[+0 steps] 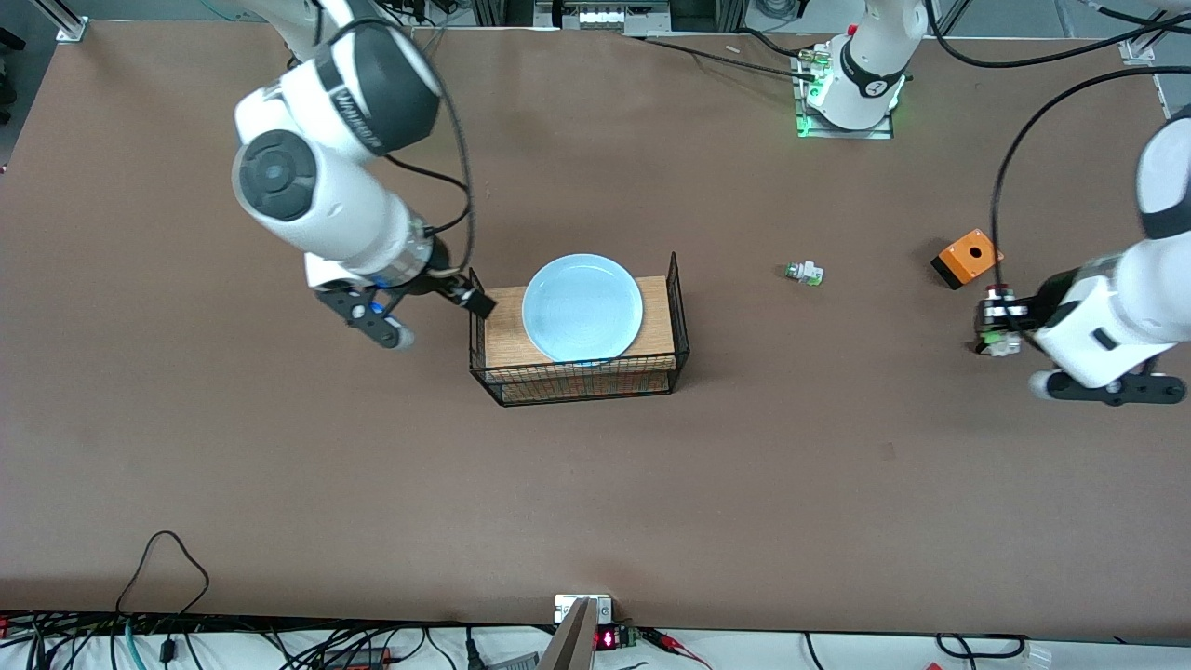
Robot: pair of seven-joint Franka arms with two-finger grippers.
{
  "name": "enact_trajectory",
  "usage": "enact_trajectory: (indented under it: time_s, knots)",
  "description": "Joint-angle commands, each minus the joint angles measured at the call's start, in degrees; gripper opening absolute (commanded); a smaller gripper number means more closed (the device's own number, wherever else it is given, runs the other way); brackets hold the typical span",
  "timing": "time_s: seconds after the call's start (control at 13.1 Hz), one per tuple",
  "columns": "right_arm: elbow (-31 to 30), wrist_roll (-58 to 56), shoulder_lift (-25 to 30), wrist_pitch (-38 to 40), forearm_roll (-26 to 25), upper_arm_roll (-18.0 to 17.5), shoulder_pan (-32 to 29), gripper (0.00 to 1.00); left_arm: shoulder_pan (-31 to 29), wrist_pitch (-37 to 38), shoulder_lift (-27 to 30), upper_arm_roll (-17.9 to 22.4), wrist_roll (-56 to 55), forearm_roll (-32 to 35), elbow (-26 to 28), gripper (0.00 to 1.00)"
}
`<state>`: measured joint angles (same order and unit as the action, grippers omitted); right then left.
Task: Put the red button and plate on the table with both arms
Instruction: 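Lower the button near the orange box while the right gripper grips the plate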
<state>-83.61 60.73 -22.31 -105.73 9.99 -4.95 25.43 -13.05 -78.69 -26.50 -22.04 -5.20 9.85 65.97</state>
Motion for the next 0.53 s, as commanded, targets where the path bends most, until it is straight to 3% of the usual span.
enact_trajectory:
  time_s: [0.0,0.15,0.23,0.46]
  knots:
    - [1.2,7.7,-1.1,-1.5,-0.8,0.5,2.1,1.00,5.5,-4.5,6.9,8.8,2.2,-3.9,9.1,0.00]
    - [1.2,11.3,-1.9,-4.0,-0.9,0.5,4.2,1.00,10.3,-8.6,9.8,16.5,3.6,-7.2,14.9,0.00]
    - [1.2,13.1,-2.0,-4.7,-1.0,0.5,5.2,1.00,12.0,-11.4,11.5,18.1,3.7,-7.2,18.5,0.00]
    - [1.2,17.2,-3.9,-5.6,-1.5,0.5,6.4,1.00,11.7,-21.6,16.4,18.3,3.7,-7.2,32.3,0.00]
